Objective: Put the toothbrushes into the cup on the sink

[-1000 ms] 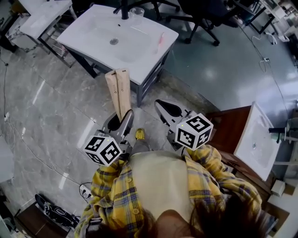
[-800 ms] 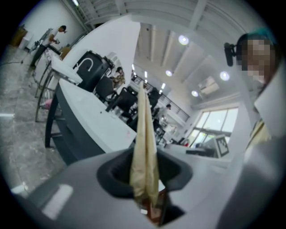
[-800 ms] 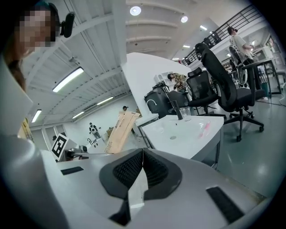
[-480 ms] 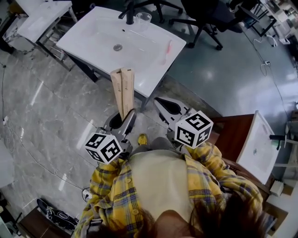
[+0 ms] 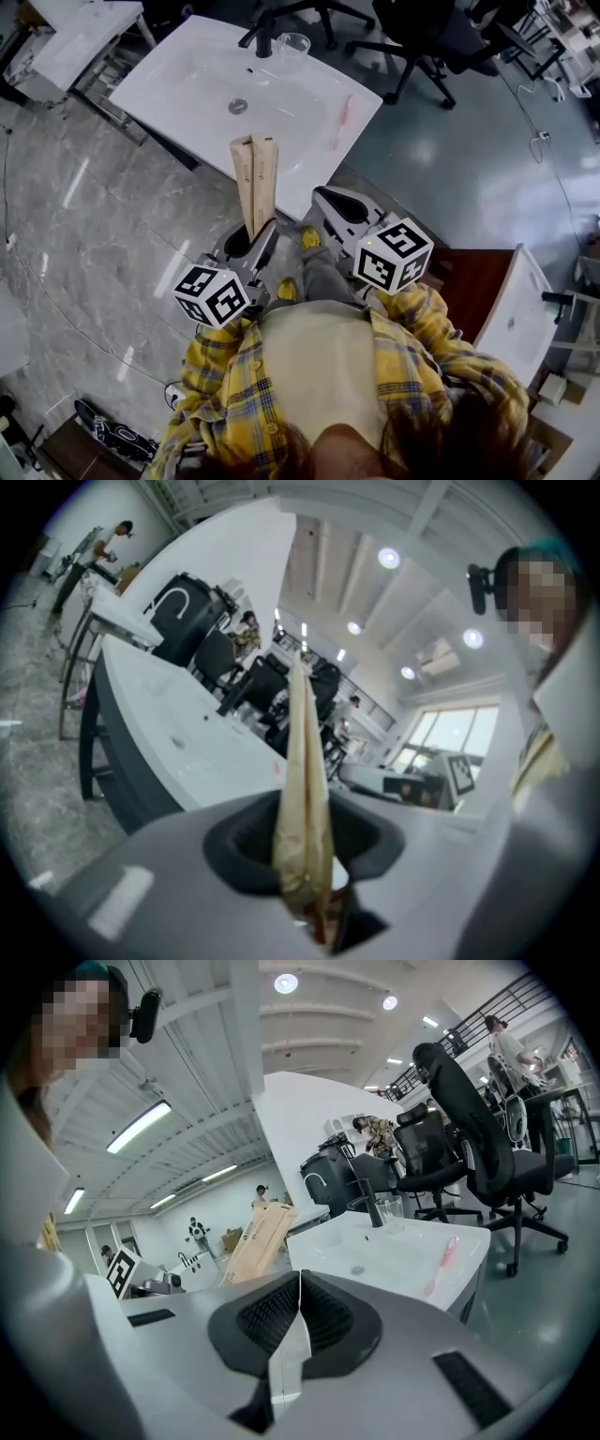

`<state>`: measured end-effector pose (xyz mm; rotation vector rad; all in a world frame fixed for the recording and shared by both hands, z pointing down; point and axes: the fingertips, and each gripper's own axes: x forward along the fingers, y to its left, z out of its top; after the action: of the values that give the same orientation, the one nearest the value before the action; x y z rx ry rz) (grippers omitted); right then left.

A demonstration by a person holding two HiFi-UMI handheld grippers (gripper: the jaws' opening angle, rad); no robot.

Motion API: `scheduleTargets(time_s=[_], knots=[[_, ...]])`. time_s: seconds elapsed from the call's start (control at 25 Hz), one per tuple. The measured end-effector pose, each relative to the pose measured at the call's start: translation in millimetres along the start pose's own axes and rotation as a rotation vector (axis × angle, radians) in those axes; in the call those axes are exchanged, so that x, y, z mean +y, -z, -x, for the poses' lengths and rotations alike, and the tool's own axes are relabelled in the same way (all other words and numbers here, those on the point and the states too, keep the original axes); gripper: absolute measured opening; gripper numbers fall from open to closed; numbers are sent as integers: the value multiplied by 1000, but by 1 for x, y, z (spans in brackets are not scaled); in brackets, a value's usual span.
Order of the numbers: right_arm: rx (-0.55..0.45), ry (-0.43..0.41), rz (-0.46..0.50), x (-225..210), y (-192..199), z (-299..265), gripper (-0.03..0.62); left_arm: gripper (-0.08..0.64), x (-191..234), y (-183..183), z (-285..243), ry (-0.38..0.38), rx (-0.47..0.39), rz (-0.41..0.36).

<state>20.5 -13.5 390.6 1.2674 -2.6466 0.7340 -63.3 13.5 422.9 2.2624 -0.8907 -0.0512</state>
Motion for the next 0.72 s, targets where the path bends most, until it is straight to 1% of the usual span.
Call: scheduleTargets(time_s=[0.36,0.56,0.72], knots=[[23,-91,27,-52,-47,-44,14,112,22,-45,-63,-54,-36,4],[22,-137,35,-77,-69,-64,14,112,30,-59,-93,-69,-45,4],[34,-172,28,-95,-77,-79,14,112,42,-68,-113,-95,-62,12]])
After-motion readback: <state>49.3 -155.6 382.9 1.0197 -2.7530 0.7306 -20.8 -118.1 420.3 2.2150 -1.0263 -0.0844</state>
